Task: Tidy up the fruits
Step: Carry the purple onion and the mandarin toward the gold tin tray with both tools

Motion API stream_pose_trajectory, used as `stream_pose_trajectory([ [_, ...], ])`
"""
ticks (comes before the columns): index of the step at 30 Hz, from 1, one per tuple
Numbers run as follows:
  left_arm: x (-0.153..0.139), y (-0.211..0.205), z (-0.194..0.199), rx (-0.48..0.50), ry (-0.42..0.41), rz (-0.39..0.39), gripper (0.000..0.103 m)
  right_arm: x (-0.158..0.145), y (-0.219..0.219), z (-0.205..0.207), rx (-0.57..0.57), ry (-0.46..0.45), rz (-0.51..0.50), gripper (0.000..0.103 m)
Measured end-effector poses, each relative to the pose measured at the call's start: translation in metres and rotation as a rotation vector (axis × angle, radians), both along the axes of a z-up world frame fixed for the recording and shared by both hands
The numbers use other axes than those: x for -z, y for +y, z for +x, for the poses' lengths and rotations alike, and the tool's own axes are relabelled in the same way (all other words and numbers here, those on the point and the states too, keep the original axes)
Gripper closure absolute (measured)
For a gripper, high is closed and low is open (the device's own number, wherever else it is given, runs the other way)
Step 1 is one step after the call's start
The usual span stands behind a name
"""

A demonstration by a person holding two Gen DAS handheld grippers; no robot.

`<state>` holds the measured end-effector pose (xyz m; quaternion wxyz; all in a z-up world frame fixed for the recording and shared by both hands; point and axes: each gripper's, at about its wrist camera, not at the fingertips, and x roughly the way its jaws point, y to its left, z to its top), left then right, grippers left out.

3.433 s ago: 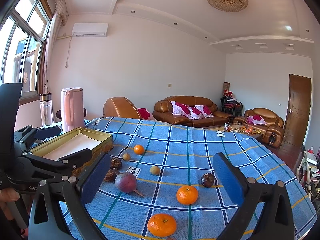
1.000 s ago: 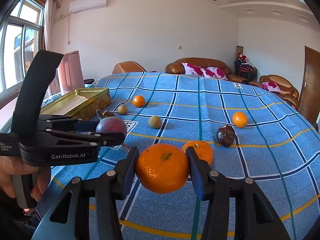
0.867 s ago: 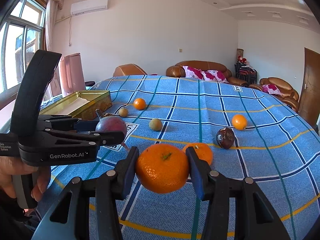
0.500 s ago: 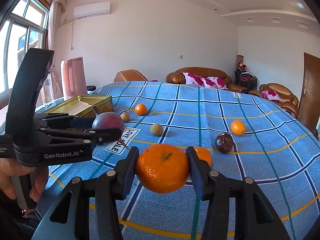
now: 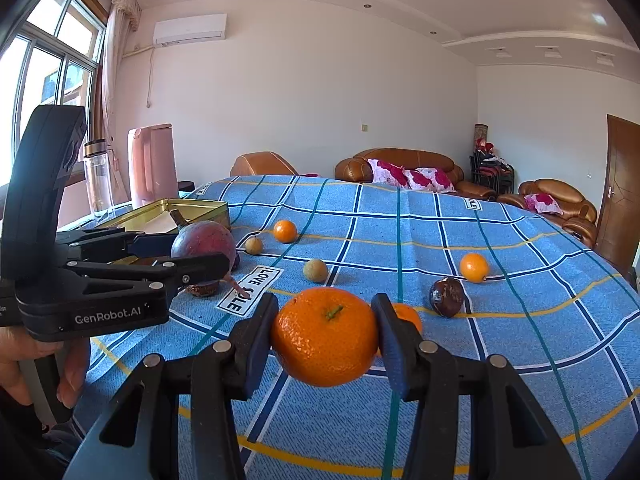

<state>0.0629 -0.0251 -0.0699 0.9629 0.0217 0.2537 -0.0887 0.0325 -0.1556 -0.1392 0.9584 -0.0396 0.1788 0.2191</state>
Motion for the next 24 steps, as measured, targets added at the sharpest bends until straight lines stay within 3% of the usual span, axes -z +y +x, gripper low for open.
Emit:
stream_pose_trajectory([
  [24,-0.019,0.022,-0.023,-0.081,-0.113,0.033,0.049,-0.007,0.007,-0.001,0.013,-0.032,-0.03,0.053],
])
